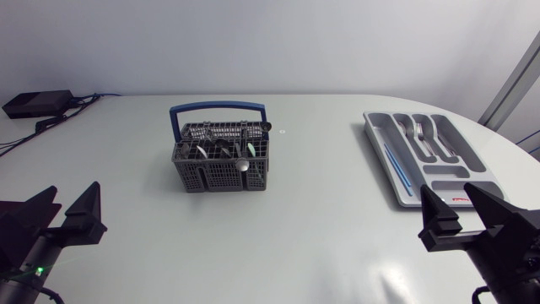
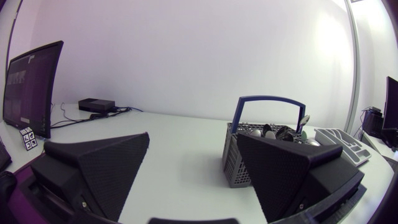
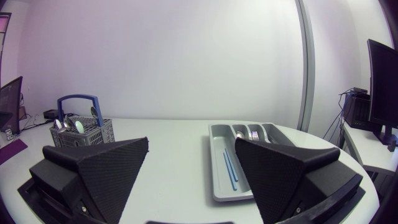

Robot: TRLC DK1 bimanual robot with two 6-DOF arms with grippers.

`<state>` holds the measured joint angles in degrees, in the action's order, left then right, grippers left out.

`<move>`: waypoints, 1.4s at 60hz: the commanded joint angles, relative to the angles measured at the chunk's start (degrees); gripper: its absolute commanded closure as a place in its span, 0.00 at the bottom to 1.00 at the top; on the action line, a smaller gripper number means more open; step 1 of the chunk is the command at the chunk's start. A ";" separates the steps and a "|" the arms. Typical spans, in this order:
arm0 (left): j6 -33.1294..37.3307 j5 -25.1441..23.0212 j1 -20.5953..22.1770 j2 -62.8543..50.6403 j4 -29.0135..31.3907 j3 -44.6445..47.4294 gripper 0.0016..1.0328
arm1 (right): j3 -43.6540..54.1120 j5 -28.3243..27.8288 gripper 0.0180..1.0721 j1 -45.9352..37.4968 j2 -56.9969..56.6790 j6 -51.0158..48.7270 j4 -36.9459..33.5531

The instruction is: Unload the cutlery basket into the drawer organizer.

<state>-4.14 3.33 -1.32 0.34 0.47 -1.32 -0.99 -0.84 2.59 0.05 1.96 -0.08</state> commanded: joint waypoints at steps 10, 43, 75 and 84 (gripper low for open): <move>-0.96 -0.08 -0.61 0.36 -0.82 1.23 0.04 | 0.99 0.14 0.04 0.49 -0.32 1.82 -0.45; -0.08 -0.08 0.00 0.45 -0.82 -3.60 0.04 | -2.52 1.63 0.05 0.05 -0.32 0.59 -0.10; -1.66 -0.17 0.79 -12.82 1.90 -16.87 0.04 | -14.65 5.50 0.05 5.06 14.54 -0.11 1.13; -1.48 -0.08 1.85 -20.99 5.68 -23.11 0.06 | -18.08 8.31 0.05 9.28 20.25 -0.11 1.13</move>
<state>-4.78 3.31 0.14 -17.26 5.13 -20.58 -16.84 6.44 10.31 17.63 2.09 0.23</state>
